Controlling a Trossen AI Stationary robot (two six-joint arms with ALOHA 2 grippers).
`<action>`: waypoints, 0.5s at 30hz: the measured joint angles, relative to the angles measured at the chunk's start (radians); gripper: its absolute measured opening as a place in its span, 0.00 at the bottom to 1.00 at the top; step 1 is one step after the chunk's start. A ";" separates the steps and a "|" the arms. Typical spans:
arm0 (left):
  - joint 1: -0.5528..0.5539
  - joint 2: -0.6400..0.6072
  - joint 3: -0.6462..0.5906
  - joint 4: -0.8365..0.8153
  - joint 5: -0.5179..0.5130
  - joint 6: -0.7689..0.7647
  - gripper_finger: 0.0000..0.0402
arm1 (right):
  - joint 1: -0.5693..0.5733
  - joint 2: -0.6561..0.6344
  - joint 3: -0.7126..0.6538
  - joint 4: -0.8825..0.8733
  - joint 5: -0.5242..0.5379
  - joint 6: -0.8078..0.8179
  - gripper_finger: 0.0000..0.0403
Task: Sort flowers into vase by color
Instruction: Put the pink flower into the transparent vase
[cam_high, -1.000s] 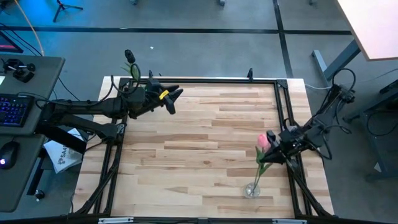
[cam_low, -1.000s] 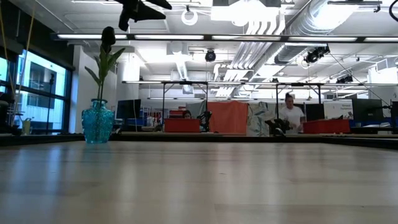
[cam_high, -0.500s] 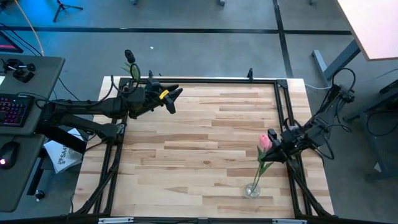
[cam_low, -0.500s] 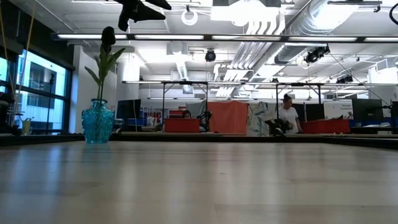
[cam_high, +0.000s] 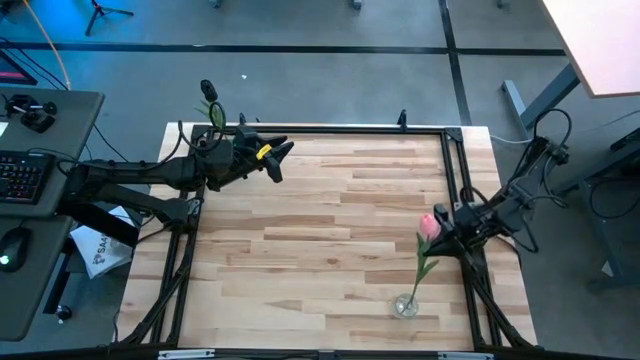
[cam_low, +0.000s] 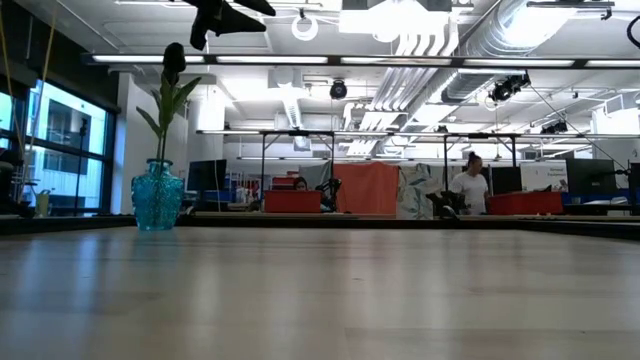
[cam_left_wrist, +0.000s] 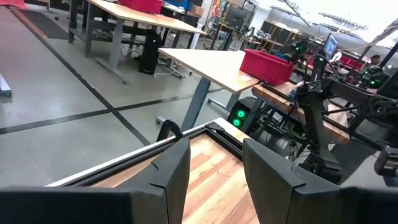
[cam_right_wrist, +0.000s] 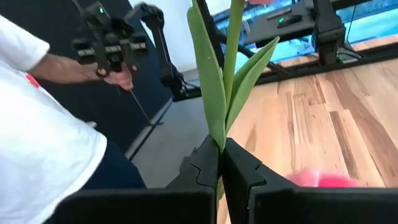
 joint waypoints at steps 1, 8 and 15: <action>0.000 0.000 0.000 0.000 0.000 0.003 0.34 | 0.000 0.004 0.000 -0.002 -0.001 -0.001 0.00; 0.000 0.000 0.000 0.000 0.000 0.025 0.34 | 0.000 0.029 0.000 -0.002 0.019 0.044 0.00; 0.000 0.000 0.000 -0.001 0.000 0.026 0.34 | 0.000 0.031 0.000 -0.001 0.024 0.166 0.04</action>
